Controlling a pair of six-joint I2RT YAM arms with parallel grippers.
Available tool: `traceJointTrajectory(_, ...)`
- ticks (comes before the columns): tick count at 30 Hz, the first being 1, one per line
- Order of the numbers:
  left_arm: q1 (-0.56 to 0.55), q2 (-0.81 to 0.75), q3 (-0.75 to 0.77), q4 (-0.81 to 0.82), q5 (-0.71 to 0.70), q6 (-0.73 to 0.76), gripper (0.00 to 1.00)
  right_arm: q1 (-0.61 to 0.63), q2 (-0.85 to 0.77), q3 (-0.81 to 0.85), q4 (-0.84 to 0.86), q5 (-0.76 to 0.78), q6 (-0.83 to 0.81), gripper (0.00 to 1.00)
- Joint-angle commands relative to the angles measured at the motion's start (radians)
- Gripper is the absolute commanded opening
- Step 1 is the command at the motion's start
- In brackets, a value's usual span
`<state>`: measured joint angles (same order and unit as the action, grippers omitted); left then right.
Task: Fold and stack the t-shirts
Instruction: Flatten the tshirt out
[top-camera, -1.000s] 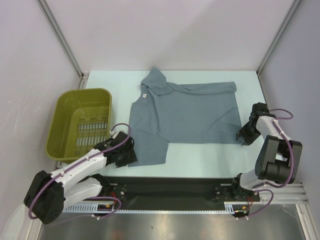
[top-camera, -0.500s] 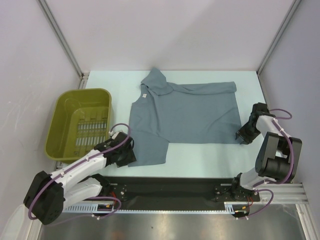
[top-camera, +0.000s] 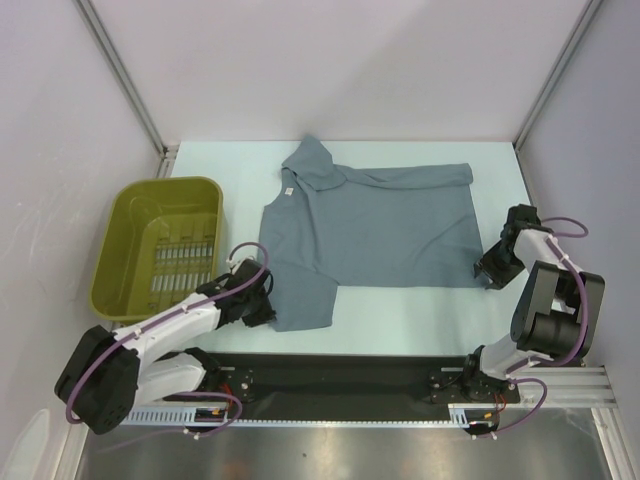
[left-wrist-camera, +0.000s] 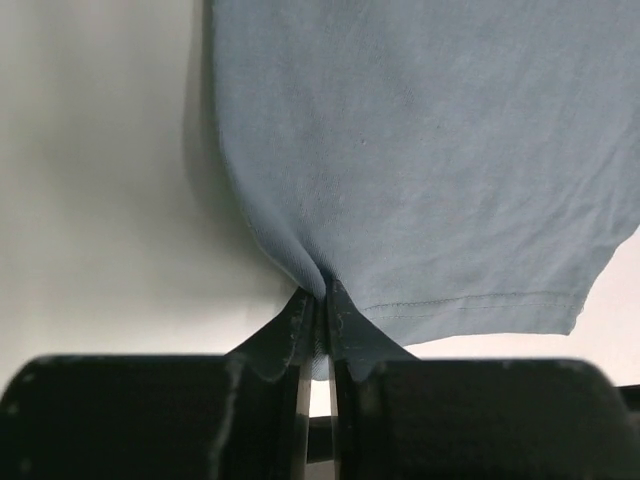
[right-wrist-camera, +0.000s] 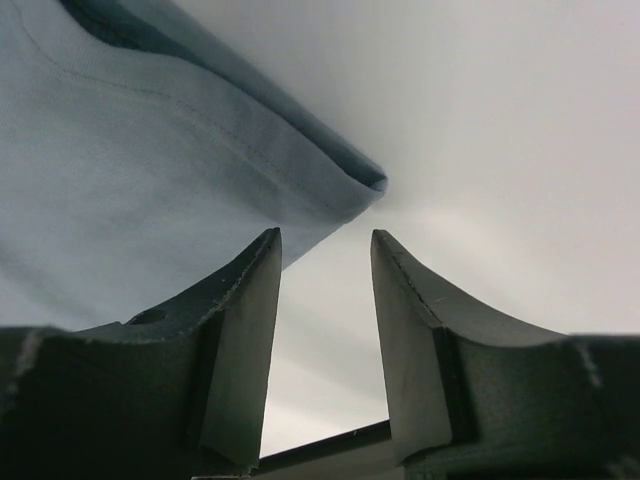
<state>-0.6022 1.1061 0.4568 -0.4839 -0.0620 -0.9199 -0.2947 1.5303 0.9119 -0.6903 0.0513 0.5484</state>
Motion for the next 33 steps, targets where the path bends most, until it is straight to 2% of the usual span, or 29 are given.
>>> traceJointTrajectory(1, -0.007, 0.0, -0.001, -0.059, -0.012, 0.041, 0.11, -0.023, 0.013, 0.025, 0.009, 0.03, -0.008, 0.47)
traceJointTrajectory(9, -0.007, -0.046, 0.103, -0.108, -0.035, 0.119, 0.0, -0.038, 0.083, 0.045, 0.049, 0.018, 0.015, 0.43)
traceJointTrajectory(15, -0.007, -0.106, 0.134, -0.081, -0.019, 0.174, 0.0, -0.053, 0.125, 0.047, 0.074, 0.045, -0.005, 0.42)
traceJointTrajectory(16, -0.007, -0.109, 0.14, -0.088, -0.019, 0.18, 0.0, -0.057, 0.123, 0.041, 0.075, 0.042, -0.005, 0.39)
traceJointTrajectory(17, -0.007, -0.112, 0.146, -0.09, -0.018, 0.193, 0.0, -0.06, 0.119, 0.03, 0.084, 0.039, -0.002, 0.3)
traceJointTrajectory(19, -0.007, -0.123, 0.174, -0.093, 0.001, 0.208, 0.0, -0.061, 0.104, 0.031, 0.089, 0.029, -0.002, 0.18)
traceJointTrajectory(21, -0.007, -0.135, 0.221, -0.093, 0.031, 0.246, 0.0, -0.058, 0.091, 0.063, 0.071, 0.012, 0.004, 0.01)
traceJointTrajectory(23, -0.007, -0.158, 0.27, -0.104, 0.036, 0.294, 0.0, -0.044, 0.061, 0.102, 0.022, -0.005, 0.015, 0.0)
traceJointTrajectory(26, -0.005, -0.169, 0.413, -0.151, -0.004, 0.366, 0.0, 0.014, -0.005, 0.205, -0.058, 0.031, 0.028, 0.0)
traceJointTrajectory(33, -0.001, -0.102, 0.911, -0.265, -0.14, 0.498, 0.0, 0.074, -0.159, 0.404, -0.202, 0.091, 0.045, 0.0)
